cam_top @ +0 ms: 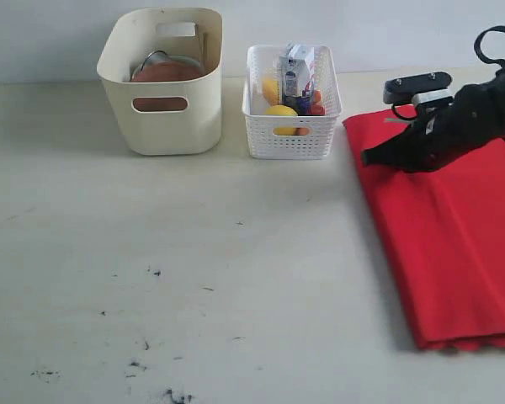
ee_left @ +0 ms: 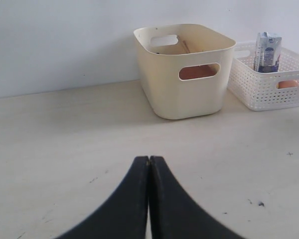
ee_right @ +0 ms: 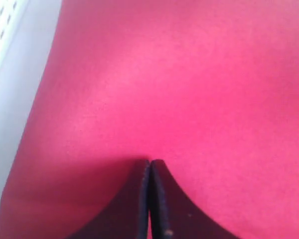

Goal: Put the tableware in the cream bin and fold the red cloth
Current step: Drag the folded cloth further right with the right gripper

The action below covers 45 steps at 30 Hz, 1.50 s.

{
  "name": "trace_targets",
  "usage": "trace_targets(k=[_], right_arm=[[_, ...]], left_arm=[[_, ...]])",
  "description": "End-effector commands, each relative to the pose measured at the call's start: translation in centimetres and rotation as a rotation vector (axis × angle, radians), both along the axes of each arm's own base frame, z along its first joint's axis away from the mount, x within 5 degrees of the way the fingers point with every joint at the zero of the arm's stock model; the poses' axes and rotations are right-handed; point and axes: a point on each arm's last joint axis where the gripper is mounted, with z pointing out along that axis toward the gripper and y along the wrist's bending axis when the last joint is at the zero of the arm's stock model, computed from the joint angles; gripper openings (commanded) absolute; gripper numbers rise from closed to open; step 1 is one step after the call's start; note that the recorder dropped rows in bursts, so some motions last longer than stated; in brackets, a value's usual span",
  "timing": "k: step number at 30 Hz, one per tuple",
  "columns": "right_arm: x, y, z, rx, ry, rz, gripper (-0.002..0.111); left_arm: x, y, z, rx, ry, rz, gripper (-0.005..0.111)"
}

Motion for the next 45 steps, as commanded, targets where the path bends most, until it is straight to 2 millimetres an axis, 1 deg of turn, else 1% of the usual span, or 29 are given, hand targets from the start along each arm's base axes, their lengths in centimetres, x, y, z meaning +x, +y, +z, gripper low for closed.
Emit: trace_targets(k=[1,3,4,6,7,8,9,10,12,14,16,17,19,20,22,25,27,31,33,36,40,45], right_arm=[[2.5,0.5,-1.7,-0.035,0.076,0.01,0.0],[3.5,0.5,-2.1,-0.06,0.11,0.023,0.0],[3.7,0.5,-1.9,-0.063,0.114,0.023,0.0],[3.7,0.5,-0.9,-0.064,0.109,0.021,0.0],[3.6,0.5,0.5,-0.065,0.095,0.018,0.0],[3.6,0.4,1.4,-0.063,0.081,0.014,0.0],[3.5,0.3,3.2,-0.059,0.055,0.008,0.0],[3.2,0.3,4.4,-0.053,0.024,0.008,0.0],[2.3,-0.3,5.7,-0.034,-0.026,-0.013,0.0],[1.7,-1.4,6.0,-0.021,-0.035,-0.051,0.0],[0.9,-2.8,5.4,-0.02,-0.016,-0.089,0.0],[0.5,-4.3,4.8,-0.023,0.008,-0.124,0.0],[-0.3,-6.5,3.6,-0.012,0.037,-0.195,0.0],[-0.5,-7.0,3.1,-0.006,0.052,-0.219,0.0],[-0.5,-7.4,2.1,-0.005,0.078,-0.232,0.0],[-0.3,-7.3,0.7,-0.024,0.083,-0.187,0.0],[0.1,-6.9,-0.2,-0.016,0.052,-0.172,0.0],[1.3,-6.9,-1.2,-0.013,0.032,-0.167,0.0],[2.1,-7.0,-1.2,-0.025,0.036,-0.156,0.0],[3.2,-6.3,-0.8,-0.026,0.015,-0.138,0.0],[4.3,-6.1,0.3,-0.013,-0.03,-0.147,0.0],[4.4,-6.2,2.1,-0.025,-0.06,-0.135,0.0]], left_arm=[[0.0,0.0,0.0,0.003,-0.004,0.002,0.003],[0.0,0.0,0.0,0.003,-0.004,0.002,0.003],[0.0,0.0,0.0,0.003,-0.004,0.002,0.003],[0.0,0.0,0.0,0.003,-0.004,0.002,0.003],[0.0,0.0,0.0,0.003,-0.004,0.002,0.003],[0.0,0.0,0.0,0.003,-0.004,0.002,0.003],[0.0,0.0,0.0,0.003,-0.004,0.002,0.003],[0.0,0.0,0.0,0.003,-0.004,0.002,0.003],[0.0,0.0,0.0,0.003,-0.004,0.002,0.003],[0.0,0.0,0.0,0.003,-0.004,0.002,0.003],[0.0,0.0,0.0,0.003,-0.004,0.002,0.003],[0.0,0.0,0.0,0.003,-0.004,0.002,0.003],[0.0,0.0,0.0,0.003,-0.004,0.002,0.003],[0.0,0.0,0.0,0.003,-0.004,0.002,0.003],[0.0,0.0,0.0,0.003,-0.004,0.002,0.003],[0.0,0.0,0.0,0.003,-0.004,0.002,0.003],[0.0,0.0,0.0,0.003,-0.004,0.002,0.003],[0.0,0.0,0.0,0.003,-0.004,0.002,0.003],[0.0,0.0,0.0,0.003,-0.004,0.002,0.003],[0.0,0.0,0.0,0.003,-0.004,0.002,0.003],[0.0,0.0,0.0,0.003,-0.004,0.002,0.003],[0.0,0.0,0.0,0.003,-0.004,0.002,0.003]])
